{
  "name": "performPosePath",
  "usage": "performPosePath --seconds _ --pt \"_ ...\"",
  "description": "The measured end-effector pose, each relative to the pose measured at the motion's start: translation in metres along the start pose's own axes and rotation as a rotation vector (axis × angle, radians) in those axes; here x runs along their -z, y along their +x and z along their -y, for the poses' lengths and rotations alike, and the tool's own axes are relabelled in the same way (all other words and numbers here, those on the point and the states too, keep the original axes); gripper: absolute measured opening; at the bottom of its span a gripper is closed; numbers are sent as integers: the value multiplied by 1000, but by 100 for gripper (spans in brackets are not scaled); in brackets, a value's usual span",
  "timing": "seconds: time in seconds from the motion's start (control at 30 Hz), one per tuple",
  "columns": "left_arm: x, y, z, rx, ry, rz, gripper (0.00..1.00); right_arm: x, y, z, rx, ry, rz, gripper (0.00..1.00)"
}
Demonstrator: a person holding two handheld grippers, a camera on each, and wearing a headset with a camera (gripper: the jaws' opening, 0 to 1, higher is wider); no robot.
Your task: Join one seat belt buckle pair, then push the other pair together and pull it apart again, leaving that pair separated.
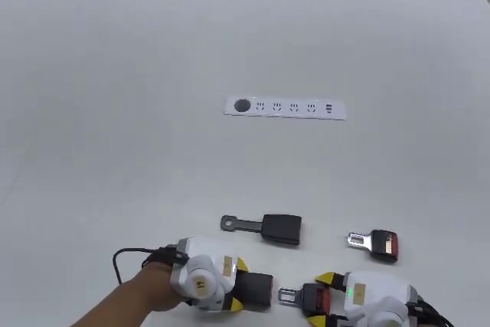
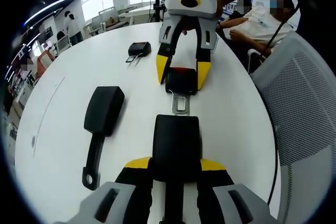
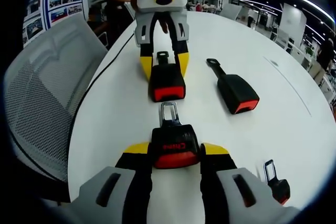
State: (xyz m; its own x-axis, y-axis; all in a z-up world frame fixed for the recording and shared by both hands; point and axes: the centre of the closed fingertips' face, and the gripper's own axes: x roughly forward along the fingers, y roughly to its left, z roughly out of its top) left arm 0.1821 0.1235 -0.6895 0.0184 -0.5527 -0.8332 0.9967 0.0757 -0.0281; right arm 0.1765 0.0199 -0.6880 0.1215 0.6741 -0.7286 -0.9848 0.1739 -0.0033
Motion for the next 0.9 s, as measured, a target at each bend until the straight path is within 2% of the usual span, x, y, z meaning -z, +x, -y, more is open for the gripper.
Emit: performPosePath --seconds 0.37,0.57,0.67,0.9 --pt "-1 0 4 2 4 1 33 -11 6 1 -3 -8 13 33" --pt "-3 0 5 9 16 -6 33 -20 17 -1 -6 -14 13 33" --pt "-2 0 5 9 13 -2 33 -19 18 -1 -6 -13 19 33" --pt "1 1 3 6 10 -26 32 -22 24 -3 5 4 25 33"
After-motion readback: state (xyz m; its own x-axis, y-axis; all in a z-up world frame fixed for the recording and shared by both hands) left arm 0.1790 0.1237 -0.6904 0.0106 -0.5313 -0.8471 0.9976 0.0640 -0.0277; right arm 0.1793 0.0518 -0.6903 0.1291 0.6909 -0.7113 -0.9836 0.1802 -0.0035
